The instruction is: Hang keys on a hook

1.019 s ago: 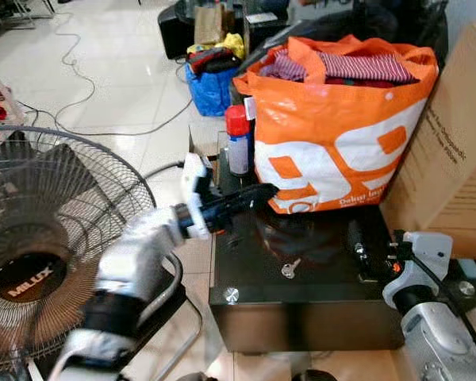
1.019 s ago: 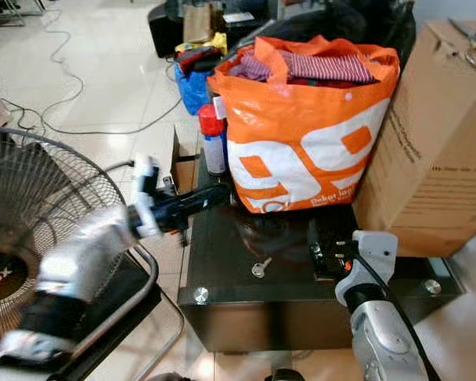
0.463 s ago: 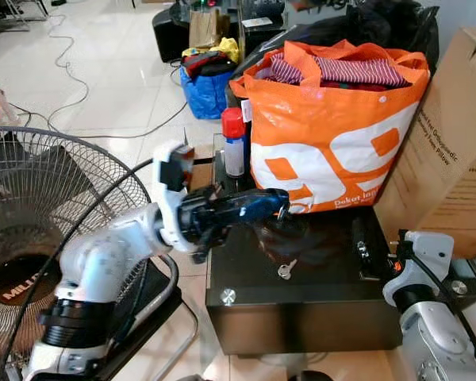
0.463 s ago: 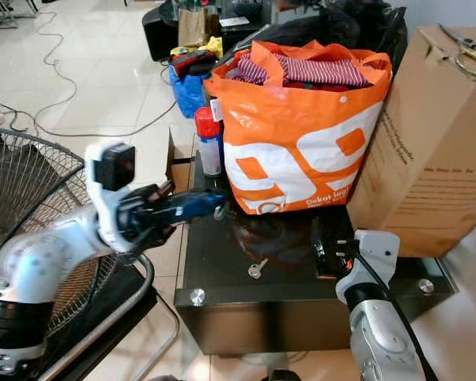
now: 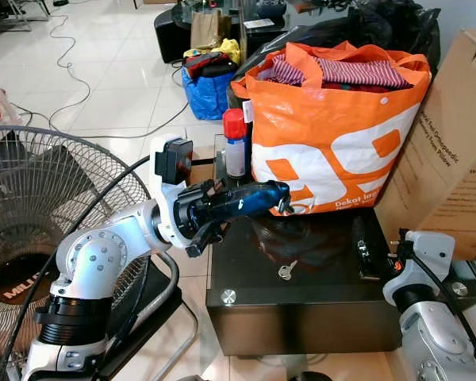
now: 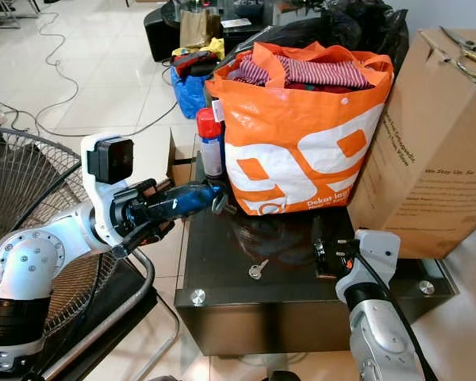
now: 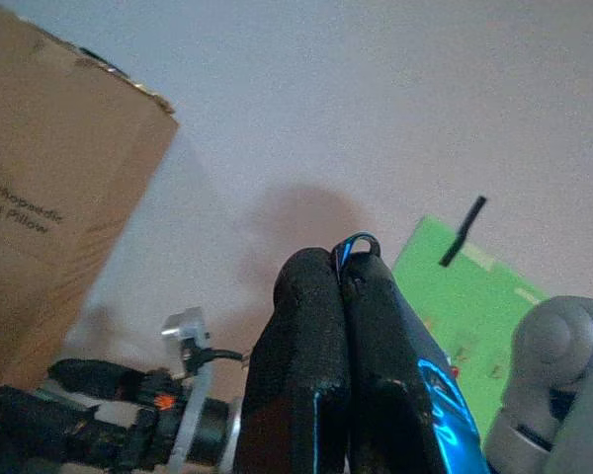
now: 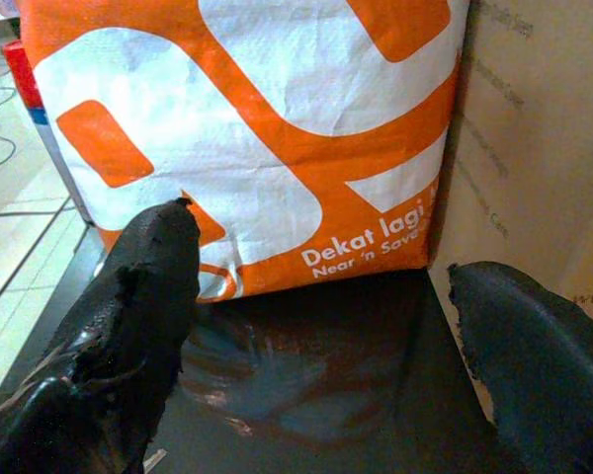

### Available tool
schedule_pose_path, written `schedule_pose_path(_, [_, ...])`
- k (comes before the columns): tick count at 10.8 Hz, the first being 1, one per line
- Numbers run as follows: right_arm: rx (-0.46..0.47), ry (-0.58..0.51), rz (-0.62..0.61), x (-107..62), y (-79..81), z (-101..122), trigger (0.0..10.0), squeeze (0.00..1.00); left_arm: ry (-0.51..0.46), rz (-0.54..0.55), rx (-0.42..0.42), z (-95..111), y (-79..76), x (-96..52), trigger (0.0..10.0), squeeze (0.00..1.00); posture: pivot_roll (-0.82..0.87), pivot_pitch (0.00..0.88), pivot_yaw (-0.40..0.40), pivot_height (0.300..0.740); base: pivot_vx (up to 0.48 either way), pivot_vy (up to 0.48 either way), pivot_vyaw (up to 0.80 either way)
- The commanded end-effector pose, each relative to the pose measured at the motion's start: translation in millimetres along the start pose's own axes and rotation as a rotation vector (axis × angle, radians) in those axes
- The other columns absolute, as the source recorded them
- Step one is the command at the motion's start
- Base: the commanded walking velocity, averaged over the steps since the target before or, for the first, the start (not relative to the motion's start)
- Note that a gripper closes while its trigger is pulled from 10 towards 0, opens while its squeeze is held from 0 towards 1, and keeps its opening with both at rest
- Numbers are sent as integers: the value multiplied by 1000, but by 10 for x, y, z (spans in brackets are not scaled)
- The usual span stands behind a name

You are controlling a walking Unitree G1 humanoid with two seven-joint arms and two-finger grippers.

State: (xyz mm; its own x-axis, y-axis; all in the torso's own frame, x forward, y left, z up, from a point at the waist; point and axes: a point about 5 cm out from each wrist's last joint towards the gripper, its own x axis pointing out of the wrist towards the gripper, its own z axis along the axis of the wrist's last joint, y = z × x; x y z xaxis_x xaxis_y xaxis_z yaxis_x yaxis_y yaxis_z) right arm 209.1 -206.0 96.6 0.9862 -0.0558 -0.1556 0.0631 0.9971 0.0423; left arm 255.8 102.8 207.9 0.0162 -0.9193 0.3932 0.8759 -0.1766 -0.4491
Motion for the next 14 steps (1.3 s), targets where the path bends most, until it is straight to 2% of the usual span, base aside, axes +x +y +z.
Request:
schedule_pose_path(1, [-3, -6, -9, -7, -1, 3, 10000, 0, 38, 81, 45, -5, 35, -25, 0, 0, -194, 0, 83, 740, 0, 0, 0])
schedule_pose_path(2, [-4, 2, -11, -23, 8, 1, 10000, 0, 86, 174, 100, -61, 111, -53, 0, 0, -200, 0, 89, 740, 0, 0, 0])
schedule_pose_path(3, [-13, 12, 1, -66, 52, 2, 10000, 0, 288, 553, 378, -246, 451, -185, 0, 0, -205, 0, 97, 740, 0, 0, 0])
schedule_pose_path(4, [-20, 14, 3, -68, 81, -8, 10000, 0, 317, 739, 487, -315, 594, -287, 0, 0, -209, 0, 100, 740, 0, 0, 0])
schedule_pose_path(5, [-59, 13, -22, -31, 87, -8, 10000, 0, 275, 989, 574, -358, 701, -463, 3059, 0, -207, 0, 94, 740, 0, 0, 0])
schedule_pose_path(6, [-89, 14, -23, -3, 88, -5, 10000, 0, 270, 1100, 621, -372, 729, -558, 9137, 0, -201, 0, 81, 740, 0, 0, 0])
schedule_pose_path(7, [-85, 15, 4, 30, 122, 4, 10000, 0, 278, 1172, 628, -424, 745, -633, 10000, 0, -188, 0, 65, 740, 0, 0, 0])
schedule_pose_path(9, [-54, 22, 22, 109, 175, 23, 10000, 0, 270, 1224, 678, -554, 710, -720, 10000, 0, -157, 0, 29, 740, 0, 0, 0])
schedule_pose_path(11, [-64, 12, 135, 256, 344, 96, 10000, 0, 184, 1329, 736, -482, 660, -817, 10000, 0, -108, 0, -7, 740, 0, 0, 0])
schedule_pose_path(12, [-63, 18, 158, 330, 371, 101, 10000, 0, 186, 1339, 759, -450, 626, -825, 10000, 0, -79, 0, -17, 740, 0, 0, 0])
schedule_pose_path(14, [-84, 39, 126, 400, 306, 79, 10000, 0, 189, 1359, 759, -476, 620, -859, 10000, 0, -74, 0, -5, 740, 0, 0, 0])
